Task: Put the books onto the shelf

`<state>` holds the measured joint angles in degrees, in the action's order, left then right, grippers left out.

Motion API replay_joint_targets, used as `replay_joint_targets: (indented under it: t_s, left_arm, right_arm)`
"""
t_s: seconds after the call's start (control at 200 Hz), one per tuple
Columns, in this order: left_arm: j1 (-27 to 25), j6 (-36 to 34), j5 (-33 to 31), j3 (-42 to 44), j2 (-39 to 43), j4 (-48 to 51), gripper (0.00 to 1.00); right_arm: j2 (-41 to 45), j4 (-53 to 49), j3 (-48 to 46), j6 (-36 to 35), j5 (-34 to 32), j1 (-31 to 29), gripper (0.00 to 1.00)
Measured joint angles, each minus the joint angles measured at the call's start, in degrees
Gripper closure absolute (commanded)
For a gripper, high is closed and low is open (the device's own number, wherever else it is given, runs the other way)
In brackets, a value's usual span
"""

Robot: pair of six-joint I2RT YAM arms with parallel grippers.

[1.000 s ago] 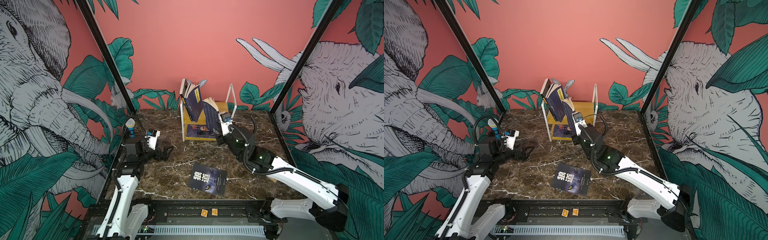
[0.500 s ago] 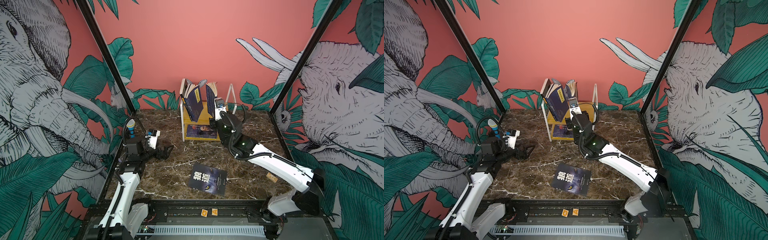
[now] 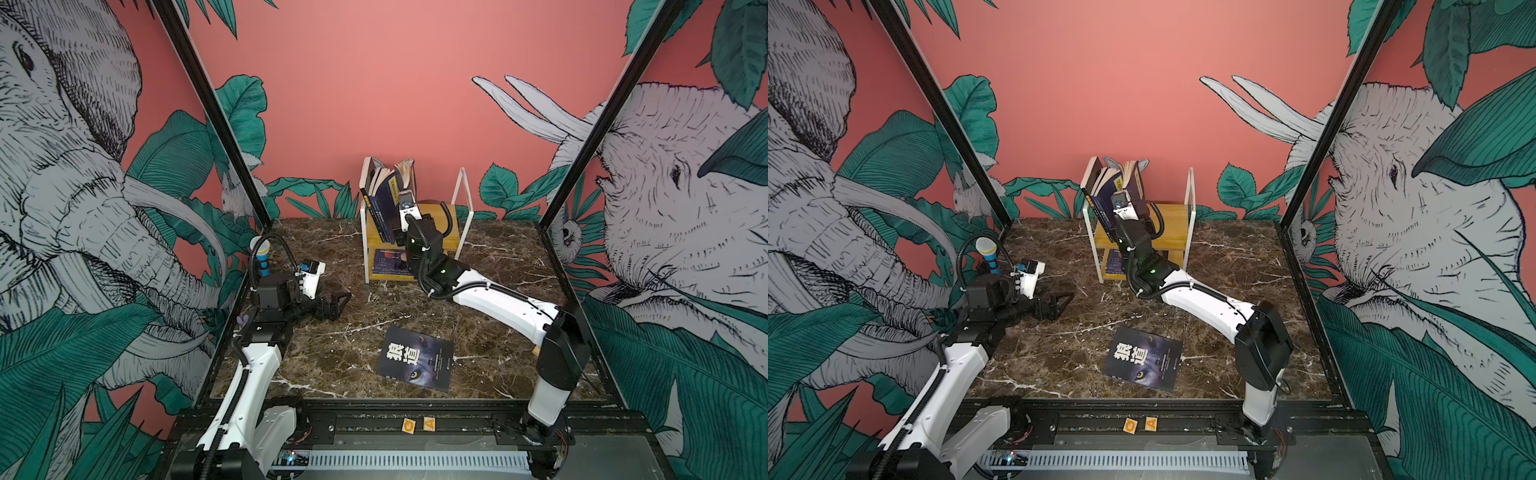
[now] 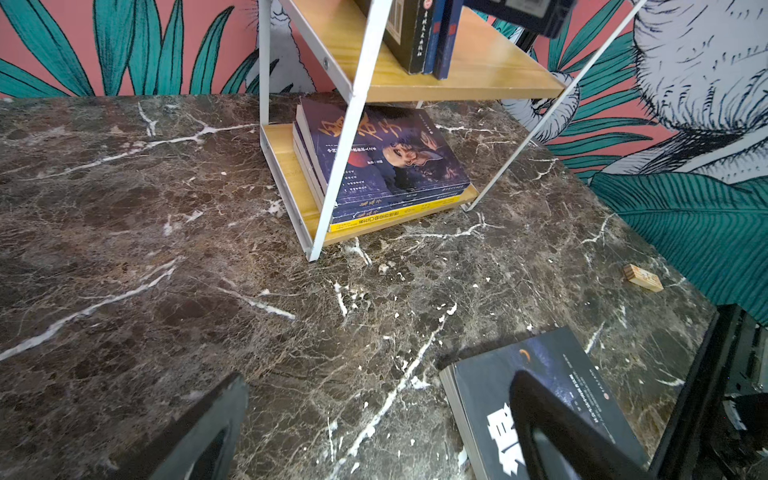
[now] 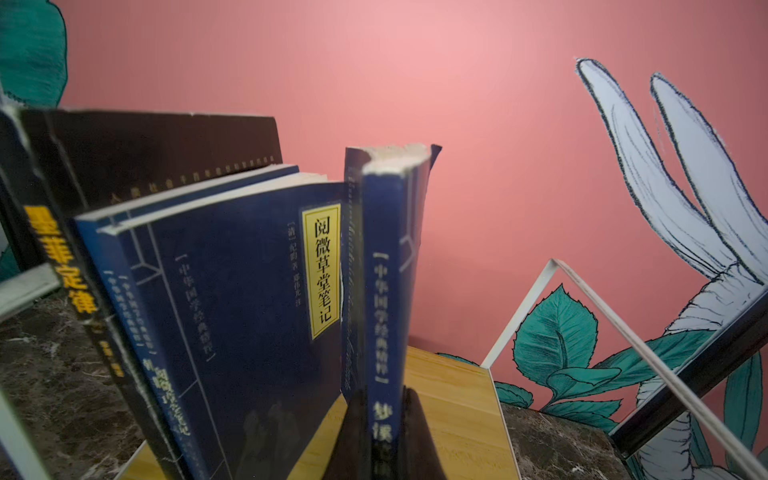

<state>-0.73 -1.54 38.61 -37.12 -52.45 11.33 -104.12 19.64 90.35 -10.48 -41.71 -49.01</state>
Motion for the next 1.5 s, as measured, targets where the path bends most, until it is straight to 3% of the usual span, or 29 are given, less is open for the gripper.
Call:
replay_joint_targets:
  t_s: [0.335,0.945,1.5]
  left_arm:
    - [-0.81,-0.04,0.59,0.0,-0.55,0.04,0.01]
    - [-0.85,-0.26,1.4,0.0,-0.92,0.09,0.01]
    - [-1.18,-1.14,1.46,0.0,-0.92,0.09,0.01]
  right_arm:
    - [-4.26,3.61,0.79,0.85,0.22,1.31,1.0]
    - [-4.61,4.2,0.13,15.52,8.96,3.28,1.0]
    - [-4.52,6.32,-1.97,20.02,11.37,3.15,1.0]
